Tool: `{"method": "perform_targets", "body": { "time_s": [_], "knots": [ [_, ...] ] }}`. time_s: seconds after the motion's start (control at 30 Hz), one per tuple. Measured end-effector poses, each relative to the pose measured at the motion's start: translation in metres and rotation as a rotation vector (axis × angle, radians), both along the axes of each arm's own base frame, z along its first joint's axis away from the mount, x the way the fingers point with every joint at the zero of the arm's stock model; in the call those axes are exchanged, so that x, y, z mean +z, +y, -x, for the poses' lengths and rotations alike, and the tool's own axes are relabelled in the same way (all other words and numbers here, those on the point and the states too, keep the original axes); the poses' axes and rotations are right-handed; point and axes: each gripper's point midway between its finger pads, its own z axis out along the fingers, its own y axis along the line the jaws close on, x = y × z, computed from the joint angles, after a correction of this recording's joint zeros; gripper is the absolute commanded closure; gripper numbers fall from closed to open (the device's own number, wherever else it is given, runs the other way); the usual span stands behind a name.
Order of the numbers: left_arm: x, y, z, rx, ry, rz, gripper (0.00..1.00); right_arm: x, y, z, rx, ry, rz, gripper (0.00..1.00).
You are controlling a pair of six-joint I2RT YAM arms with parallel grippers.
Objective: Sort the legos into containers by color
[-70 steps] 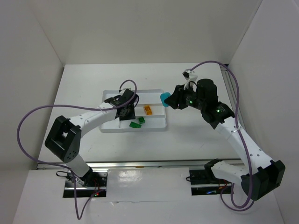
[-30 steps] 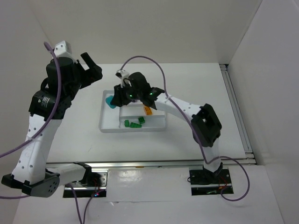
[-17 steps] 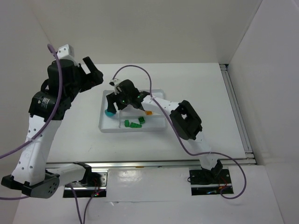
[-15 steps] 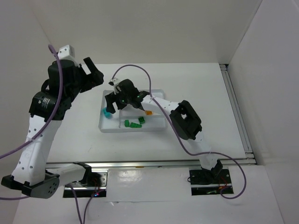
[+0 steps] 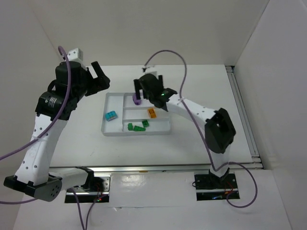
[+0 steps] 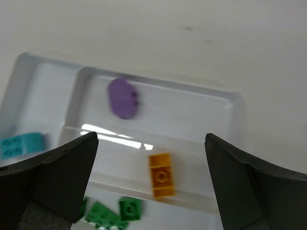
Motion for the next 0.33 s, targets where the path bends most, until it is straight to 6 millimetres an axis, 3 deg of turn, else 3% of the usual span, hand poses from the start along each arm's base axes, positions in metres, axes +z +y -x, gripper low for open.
{"method": "perform_targets", "body": {
  "time_s": [0.1, 0.17, 0.27, 0.33],
  "knots": [
    [-0.003, -0.004, -0.004, -0.014, 0.01, 0.002, 0.0, 0.03, -0.088, -0.007, -0.257, -0.036, 0.023, 0.0],
    [-0.004, -0.006, -0.006, -0.028, 0.011, 0.001, 0.0, 0.039, -0.155, -0.005, -0.421, -0.037, 0.033, 0.0],
    [-0.003, -0.008, -0.009, -0.047, 0.003, -0.004, 0.0, 0.036, -0.256, 0.016, -0.651, -0.018, 0.067, 0.0],
    [-0.003, -0.008, -0.01, -0.046, -0.003, -0.005, 0.0, 0.03, -0.298, 0.037, -0.748, -0.007, 0.086, 0.02]
  ]
}}
